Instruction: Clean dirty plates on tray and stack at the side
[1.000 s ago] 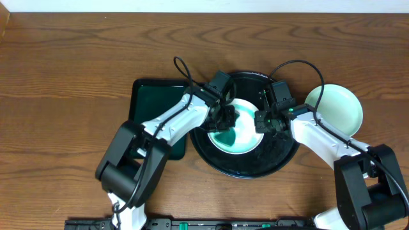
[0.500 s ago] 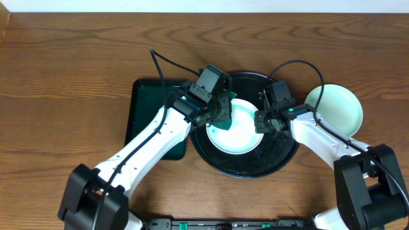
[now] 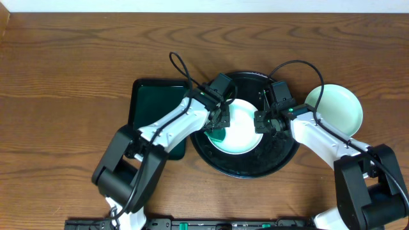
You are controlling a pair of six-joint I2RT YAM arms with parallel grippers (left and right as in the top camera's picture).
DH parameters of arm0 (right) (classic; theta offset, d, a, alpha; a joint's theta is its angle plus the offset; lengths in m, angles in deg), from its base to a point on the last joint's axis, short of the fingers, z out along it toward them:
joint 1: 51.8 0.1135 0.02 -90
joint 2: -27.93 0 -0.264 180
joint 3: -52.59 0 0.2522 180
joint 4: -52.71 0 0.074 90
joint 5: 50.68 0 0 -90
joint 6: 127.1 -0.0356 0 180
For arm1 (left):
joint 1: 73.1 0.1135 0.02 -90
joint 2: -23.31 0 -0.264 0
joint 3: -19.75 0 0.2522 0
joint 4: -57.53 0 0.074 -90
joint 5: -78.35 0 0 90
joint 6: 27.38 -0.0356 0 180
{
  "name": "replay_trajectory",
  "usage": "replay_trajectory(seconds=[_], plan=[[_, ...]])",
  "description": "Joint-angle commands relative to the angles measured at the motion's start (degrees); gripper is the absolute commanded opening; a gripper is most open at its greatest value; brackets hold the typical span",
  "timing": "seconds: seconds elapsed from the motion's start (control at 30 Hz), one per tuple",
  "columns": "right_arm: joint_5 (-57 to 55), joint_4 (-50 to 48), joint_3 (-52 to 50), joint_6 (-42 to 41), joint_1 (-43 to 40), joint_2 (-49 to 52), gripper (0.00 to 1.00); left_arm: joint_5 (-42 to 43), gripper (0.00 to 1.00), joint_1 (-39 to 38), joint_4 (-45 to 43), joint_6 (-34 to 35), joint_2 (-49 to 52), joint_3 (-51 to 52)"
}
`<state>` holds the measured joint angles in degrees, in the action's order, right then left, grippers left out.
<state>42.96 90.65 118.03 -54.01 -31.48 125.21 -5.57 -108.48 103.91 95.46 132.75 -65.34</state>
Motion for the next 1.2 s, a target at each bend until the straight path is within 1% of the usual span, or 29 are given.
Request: replay_trajectory(seconds=[0.0, 0.07, 0.13, 0.3, 0.4, 0.47, 0.67, 0.83, 1.1, 1.17], plan=[[2.9, -0.2, -0.2, 0.9, 0.7, 0.3, 0.01, 0.3, 0.07, 0.3, 0.9, 0.2, 4.8, -0.1], [2.9, -0.2, -0.2, 0.9, 0.7, 0.3, 0.01, 4.0, 0.07, 0.3, 0.7, -0.3, 6.6, -0.2], [2.9, -0.3, -0.2, 0.9, 0.7, 0.4, 0.01, 9.9, 0.07, 0.3, -0.2, -2.8, 7.4, -0.2], [2.9, -0.4, -0.2, 0.9, 0.7, 0.4, 0.01, 23.4, 0.07, 0.5, -3.5, -6.3, 5.9, -0.2], [2.9, -0.4, -0.2, 0.9, 0.7, 0.4, 0.01, 28.0, 0.07, 1.0, -5.0, -6.3, 3.6, -0.2], [2.9, -0.4, -0.2, 0.9, 0.7, 0.4, 0.01, 29.1, 0.07, 1.6, -5.2, -6.3, 1.1, -0.3], [2.9, -0.4, -0.2, 0.9, 0.7, 0.3, 0.01, 28.2, 0.07, 3.5, -5.1, -7.3, -7.3, -0.3], [3.0, -0.4, -0.2, 0.9, 0.7, 0.4, 0.01, 19.9, 0.07, 3.9, -3.8, -7.3, -11.3, -0.3], [3.5, -0.4, -0.2, 0.9, 0.7, 0.3, 0.01, 7.5, 0.07, 3.8, 1.5, -7.3, -10.9, -0.1], [3.5, -0.5, -0.2, 0.9, 0.7, 0.3, 0.01, 6.2, 0.07, 3.8, 2.0, -7.3, -10.9, 0.1]])
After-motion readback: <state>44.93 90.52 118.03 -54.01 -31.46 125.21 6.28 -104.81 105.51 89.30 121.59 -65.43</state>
